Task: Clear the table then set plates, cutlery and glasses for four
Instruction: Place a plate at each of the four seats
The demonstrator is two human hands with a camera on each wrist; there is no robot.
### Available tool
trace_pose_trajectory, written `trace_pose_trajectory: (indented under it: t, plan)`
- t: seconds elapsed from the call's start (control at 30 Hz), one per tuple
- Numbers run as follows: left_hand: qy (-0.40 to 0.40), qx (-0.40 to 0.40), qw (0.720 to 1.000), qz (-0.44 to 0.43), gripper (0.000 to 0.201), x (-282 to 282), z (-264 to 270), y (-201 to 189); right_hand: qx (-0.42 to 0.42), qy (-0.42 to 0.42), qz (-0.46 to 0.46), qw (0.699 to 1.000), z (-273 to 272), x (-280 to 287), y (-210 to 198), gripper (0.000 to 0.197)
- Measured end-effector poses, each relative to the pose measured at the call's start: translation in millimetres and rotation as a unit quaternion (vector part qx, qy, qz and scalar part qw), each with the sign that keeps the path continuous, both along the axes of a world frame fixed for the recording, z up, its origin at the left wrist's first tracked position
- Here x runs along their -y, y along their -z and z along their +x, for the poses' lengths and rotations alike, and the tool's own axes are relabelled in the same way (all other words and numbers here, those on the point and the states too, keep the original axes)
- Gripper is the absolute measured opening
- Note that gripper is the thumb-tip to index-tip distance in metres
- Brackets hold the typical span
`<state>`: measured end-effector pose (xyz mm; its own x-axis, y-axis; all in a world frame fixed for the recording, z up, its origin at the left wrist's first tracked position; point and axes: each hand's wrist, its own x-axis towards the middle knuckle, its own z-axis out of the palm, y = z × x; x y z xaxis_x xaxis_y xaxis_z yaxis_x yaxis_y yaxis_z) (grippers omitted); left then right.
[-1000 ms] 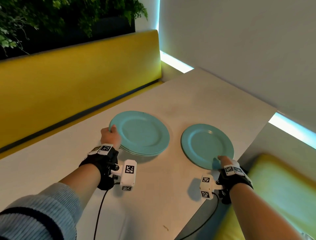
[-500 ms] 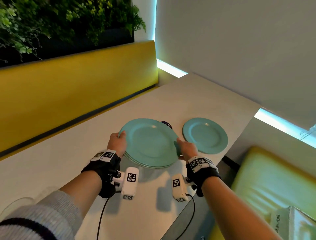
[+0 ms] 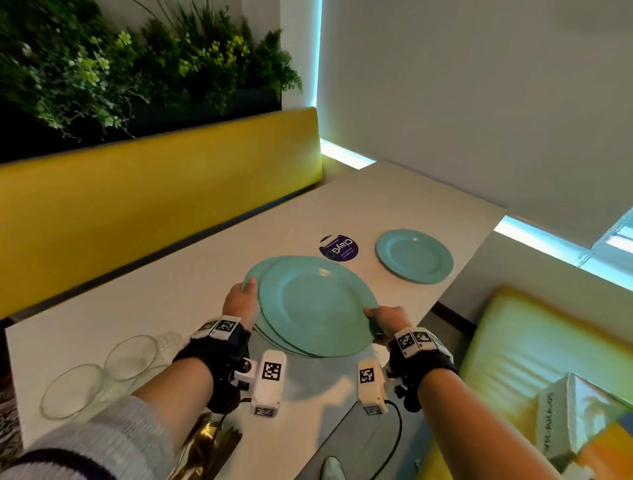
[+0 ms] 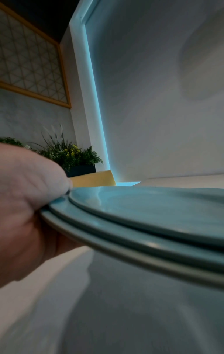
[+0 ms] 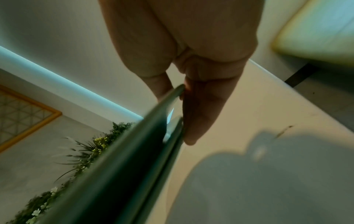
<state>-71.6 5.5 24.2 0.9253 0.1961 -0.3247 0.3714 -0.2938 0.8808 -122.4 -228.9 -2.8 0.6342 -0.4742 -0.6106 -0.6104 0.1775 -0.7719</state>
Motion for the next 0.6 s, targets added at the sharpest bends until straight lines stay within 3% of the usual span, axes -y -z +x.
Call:
trace_pose_trajectory:
  t: [0.07,0.13,0.23,0.4,0.5,0.6]
  plan:
    - [-0.023,0.012,1.000,0.010,0.049,-6.3,-3.6,-1.9,-0.001,0.016,0.004,1.000,-8.0,1.7,0.3,0.012]
    - [-0.050,0.018,0.998,0.030,0.048,-15.5,-4.9,-4.9,0.008,0.050,0.018,0.999,-15.5,5.7,4.5,0.022]
    - [-0.085,0.017,0.995,0.058,0.047,-31.3,-4.5,-12.2,0.017,0.094,0.044,0.994,-26.6,10.9,8.8,0.014]
    - [-0.130,0.008,0.988,0.084,0.048,-58.1,-5.8,-23.3,0.015,0.157,0.098,0.983,-34.8,14.7,24.3,0.029]
    - [-0.154,-0.002,0.985,0.079,0.049,-69.0,-5.5,-24.4,-0.002,0.155,0.078,0.985,-38.1,10.6,39.2,0.033]
    - [-0.161,-0.010,0.984,0.076,0.049,-75.4,-6.6,-24.6,0.011,0.101,0.083,0.991,-42.3,-1.9,50.6,0.041]
